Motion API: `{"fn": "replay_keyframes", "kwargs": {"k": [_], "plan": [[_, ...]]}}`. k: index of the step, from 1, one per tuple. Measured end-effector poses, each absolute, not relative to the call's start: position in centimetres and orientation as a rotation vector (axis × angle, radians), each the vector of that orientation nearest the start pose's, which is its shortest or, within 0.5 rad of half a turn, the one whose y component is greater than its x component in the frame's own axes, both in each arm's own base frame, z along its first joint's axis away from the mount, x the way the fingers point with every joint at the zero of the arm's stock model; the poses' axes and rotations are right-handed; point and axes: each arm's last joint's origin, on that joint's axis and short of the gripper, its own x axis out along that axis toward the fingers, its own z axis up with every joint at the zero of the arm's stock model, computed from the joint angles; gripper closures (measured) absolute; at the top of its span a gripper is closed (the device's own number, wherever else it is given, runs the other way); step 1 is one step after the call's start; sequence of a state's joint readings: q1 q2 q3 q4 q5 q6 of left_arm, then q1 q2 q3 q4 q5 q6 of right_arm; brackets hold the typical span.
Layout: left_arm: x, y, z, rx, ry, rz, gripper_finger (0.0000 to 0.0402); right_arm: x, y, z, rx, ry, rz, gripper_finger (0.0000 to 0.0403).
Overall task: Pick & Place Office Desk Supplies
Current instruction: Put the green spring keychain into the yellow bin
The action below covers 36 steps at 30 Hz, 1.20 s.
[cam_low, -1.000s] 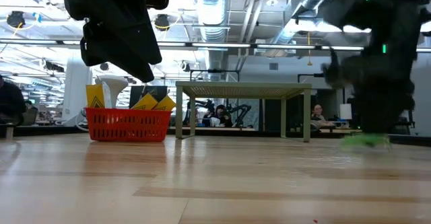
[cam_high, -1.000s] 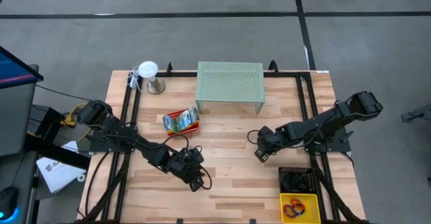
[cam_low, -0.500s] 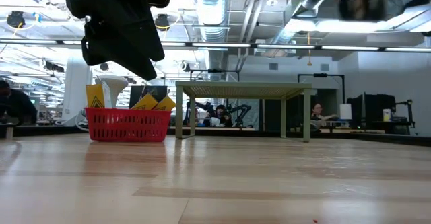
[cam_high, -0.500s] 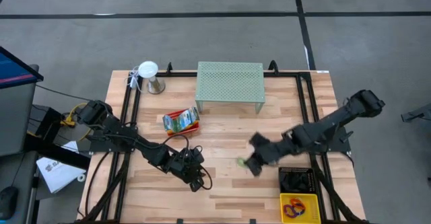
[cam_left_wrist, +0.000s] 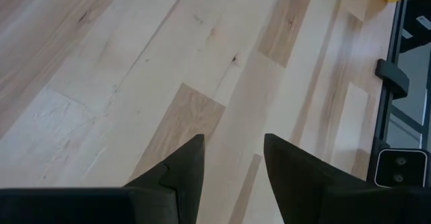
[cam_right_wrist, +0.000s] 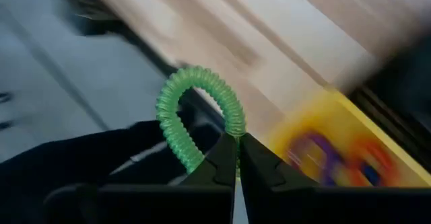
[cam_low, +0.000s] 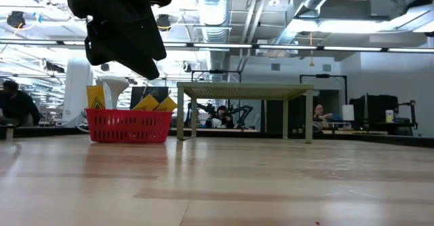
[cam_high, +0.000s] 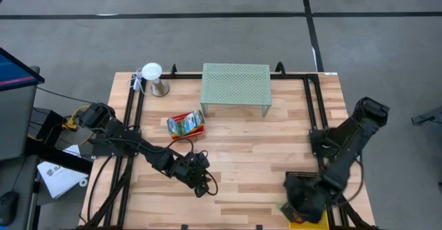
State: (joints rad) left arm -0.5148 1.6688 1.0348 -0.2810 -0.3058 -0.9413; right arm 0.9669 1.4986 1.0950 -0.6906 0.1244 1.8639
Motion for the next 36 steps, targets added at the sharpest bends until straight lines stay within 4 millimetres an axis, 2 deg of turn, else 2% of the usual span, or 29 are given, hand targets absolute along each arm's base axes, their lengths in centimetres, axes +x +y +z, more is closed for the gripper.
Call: {"fn": "replay_keyframes", "kwargs": {"k": [5,12,29,36], "plan": [[29.8,-15.8,19.4,-0.515,0.842,0.209,0.0253,13.8,24.6,23.7,1.038,1.294,-0.471,0.0403],[29.9,-15.9,19.5,-0.524,0.829,0.201,0.0253,11.9,25.1,23.5,1.02,1.357,-0.517,0.0403],[29.9,-15.9,19.5,-0.525,0.823,0.203,0.0253,11.6,25.2,23.5,1.018,1.387,-0.522,0.04],[29.9,-15.9,19.5,-0.524,0.822,0.204,0.0253,11.5,25.2,23.5,1.018,1.391,-0.521,0.0339]]}}
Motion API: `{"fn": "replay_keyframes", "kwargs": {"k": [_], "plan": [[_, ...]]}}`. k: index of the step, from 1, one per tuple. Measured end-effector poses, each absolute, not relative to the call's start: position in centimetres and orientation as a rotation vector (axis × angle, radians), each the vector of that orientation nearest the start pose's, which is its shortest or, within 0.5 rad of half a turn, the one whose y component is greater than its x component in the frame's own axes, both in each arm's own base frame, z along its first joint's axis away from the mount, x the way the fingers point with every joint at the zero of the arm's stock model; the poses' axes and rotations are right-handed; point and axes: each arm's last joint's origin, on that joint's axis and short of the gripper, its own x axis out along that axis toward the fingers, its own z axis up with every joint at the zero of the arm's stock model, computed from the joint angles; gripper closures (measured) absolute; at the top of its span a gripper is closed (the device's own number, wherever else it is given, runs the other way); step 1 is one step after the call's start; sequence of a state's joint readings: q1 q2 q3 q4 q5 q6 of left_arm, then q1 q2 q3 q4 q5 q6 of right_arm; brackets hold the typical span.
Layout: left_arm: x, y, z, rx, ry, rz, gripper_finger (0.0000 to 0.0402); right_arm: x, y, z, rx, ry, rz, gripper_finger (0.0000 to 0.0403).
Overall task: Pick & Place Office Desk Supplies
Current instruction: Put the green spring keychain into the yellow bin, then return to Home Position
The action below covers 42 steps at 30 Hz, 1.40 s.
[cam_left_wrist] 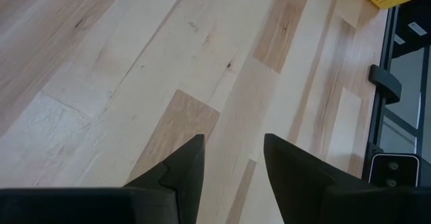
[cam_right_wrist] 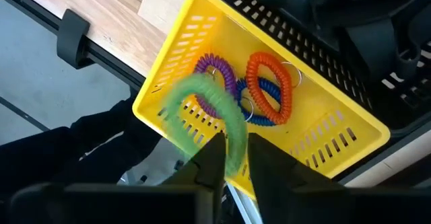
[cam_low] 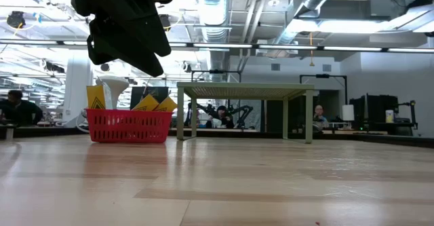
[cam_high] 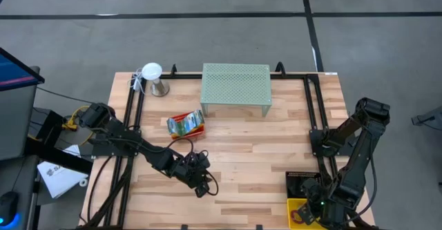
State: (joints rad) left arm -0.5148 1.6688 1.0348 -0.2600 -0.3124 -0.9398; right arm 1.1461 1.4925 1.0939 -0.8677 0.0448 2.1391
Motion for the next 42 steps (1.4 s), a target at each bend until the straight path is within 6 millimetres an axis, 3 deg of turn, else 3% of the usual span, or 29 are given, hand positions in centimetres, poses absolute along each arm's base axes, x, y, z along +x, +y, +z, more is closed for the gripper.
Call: {"fn": "replay_keyframes", "kwargs": {"k": [7,15,20,25,29,34,38,42], "plan": [[29.9,-15.9,19.5,-0.523,0.821,0.206,0.0253,11.5,25.2,23.5,1.018,1.391,-0.522,0.0297],[29.9,-15.9,19.5,-0.523,0.821,0.206,0.0253,12.5,24.8,23.5,1.04,1.264,-0.527,0.0291],[29.6,-16.4,19.4,-0.469,0.867,0.123,0.0253,15.1,24.3,24.0,1.029,1.033,-0.433,0.029],[28.0,-16.8,20.3,-0.363,0.939,0.041,0.0253,19.5,22.3,24.7,0.942,0.831,-0.367,0.029],[27.0,-16.3,22.1,-0.287,0.903,0.02,0.0253,24.3,19.3,25.7,0.886,0.698,-0.295,0.029],[26.9,-14.4,25.5,-0.22,0.651,0.006,0.0253,29.4,14.9,28.3,0.773,0.49,-0.088,0.0289],[27.1,-10.8,29.9,-0.238,0.377,0.028,0.0253,29.4,12.0,31.0,0.689,0.408,0.009,0.0289],[26.5,-5.9,34.2,-0.231,0.145,0.003,0.0253,27.2,9.8,34.6,0.593,0.278,0.047,0.0289]]}}
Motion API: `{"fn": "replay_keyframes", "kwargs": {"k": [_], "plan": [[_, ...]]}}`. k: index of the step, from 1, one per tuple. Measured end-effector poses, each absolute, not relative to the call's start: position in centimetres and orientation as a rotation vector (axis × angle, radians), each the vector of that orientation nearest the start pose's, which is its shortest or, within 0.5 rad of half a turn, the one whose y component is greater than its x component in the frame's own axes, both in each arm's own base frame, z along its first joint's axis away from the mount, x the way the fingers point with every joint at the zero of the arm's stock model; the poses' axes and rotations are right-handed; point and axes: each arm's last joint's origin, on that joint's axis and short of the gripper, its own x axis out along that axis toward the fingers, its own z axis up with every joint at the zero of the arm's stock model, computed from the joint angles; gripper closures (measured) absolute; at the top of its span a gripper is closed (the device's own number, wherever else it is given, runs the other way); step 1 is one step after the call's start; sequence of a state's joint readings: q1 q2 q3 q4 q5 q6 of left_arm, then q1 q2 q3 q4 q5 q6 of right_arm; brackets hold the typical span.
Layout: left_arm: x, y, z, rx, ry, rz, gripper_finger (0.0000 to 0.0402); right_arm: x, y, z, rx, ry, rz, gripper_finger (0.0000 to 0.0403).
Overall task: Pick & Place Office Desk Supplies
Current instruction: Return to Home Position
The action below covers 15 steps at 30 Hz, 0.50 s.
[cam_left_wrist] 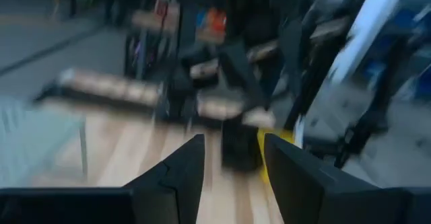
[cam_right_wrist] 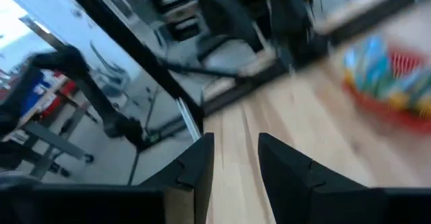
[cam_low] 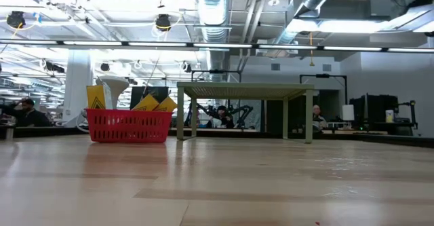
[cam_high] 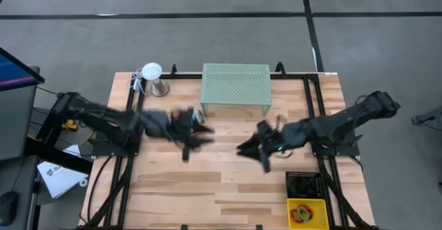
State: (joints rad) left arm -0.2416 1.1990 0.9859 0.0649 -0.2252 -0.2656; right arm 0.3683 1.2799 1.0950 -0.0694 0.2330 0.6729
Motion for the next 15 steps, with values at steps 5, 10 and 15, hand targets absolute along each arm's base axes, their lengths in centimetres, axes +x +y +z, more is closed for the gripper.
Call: {"fn": "replay_keyframes", "kwargs": {"k": [5,10,15], "plan": [[24.1,0.9,37.1,-0.202,0.025,0.0,0.0253,23.8,7.4,38.1,0.541,0.144,0.026,0.0289],[21.5,4.1,37.1,-0.181,0.111,0.016,0.0253,21.6,6.5,39.1,0.556,0.099,-0.039,0.0289],[19.1,2.5,33.2,-0.21,0.121,-0.054,0.0253,21.1,6.9,38.3,0.576,0.103,-0.113,0.0289]]}}
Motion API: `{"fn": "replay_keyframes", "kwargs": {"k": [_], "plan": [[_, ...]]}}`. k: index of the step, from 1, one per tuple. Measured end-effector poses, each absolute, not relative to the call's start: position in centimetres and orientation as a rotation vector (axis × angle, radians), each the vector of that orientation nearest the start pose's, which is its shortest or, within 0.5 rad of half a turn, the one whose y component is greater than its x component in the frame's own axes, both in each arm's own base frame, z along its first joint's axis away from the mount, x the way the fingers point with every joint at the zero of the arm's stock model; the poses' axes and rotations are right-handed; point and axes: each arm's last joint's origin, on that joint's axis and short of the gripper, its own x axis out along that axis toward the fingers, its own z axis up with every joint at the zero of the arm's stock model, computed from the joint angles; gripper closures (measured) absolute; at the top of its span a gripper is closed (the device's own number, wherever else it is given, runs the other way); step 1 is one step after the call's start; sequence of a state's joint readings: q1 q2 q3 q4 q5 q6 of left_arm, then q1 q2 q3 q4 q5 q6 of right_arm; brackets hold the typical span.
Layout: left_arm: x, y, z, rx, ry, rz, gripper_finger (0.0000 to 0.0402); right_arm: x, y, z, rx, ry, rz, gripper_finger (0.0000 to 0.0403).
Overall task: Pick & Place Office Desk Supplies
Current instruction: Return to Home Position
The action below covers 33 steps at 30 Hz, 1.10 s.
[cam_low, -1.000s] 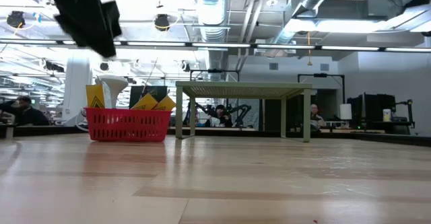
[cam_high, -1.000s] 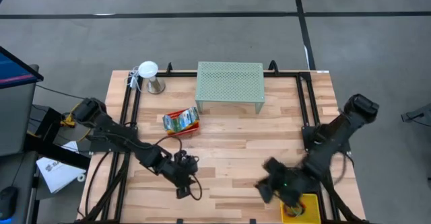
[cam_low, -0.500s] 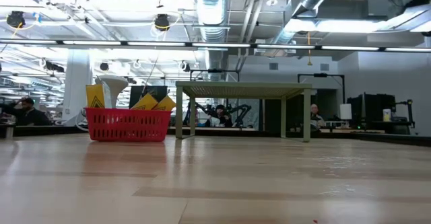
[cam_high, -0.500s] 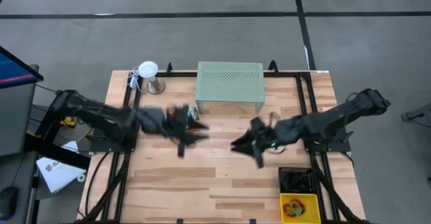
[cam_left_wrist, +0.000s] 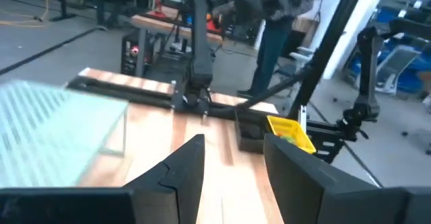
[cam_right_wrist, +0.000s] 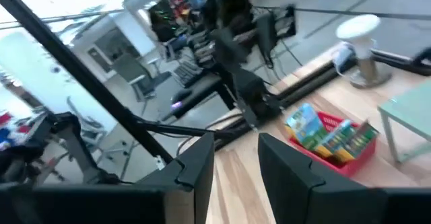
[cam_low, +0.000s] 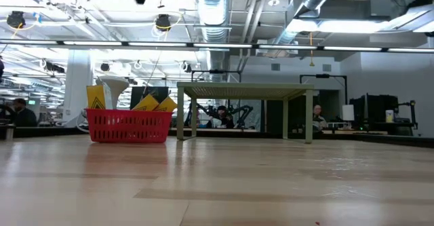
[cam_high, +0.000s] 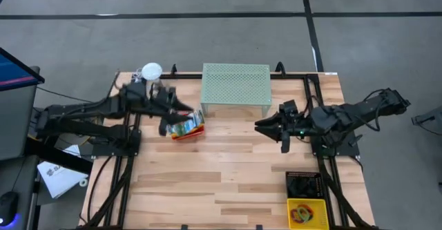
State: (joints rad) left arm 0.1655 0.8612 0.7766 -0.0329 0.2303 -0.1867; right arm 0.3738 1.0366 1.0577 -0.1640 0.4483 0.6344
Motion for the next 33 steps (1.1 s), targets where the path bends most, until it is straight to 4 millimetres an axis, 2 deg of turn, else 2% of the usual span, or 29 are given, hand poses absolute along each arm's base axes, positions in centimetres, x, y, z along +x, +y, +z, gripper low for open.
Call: {"fn": "replay_keyframes", "kwargs": {"k": [7,11,14,17,19,33], "plan": [[15.3,0.8,24.2,-0.299,-0.037,0.044,0.0253,21.9,7.4,38.1,0.626,0.078,-0.129,0.0289],[13.5,0.4,20.1,-0.343,-0.062,0.099,0.0253,21.9,7.4,38.0,0.651,0.07,-0.152,0.0289],[12.8,0.2,18.2,-0.357,-0.059,0.099,0.0253,21.9,7.3,38.1,0.664,0.062,-0.166,0.0289],[12.3,0.0,16.9,-0.358,-0.032,0.097,0.0253,21.8,7.3,38.0,0.665,0.055,-0.192,0.0289],[12.3,0.0,16.7,-0.342,-0.011,0.1,0.0253,21.8,7.2,38.0,0.663,0.051,-0.206,0.0289],[11.6,-0.1,17.1,-0.245,-0.035,0.069,0.0253,21.8,7.0,37.8,0.694,0.036,-0.287,0.0289]]}}
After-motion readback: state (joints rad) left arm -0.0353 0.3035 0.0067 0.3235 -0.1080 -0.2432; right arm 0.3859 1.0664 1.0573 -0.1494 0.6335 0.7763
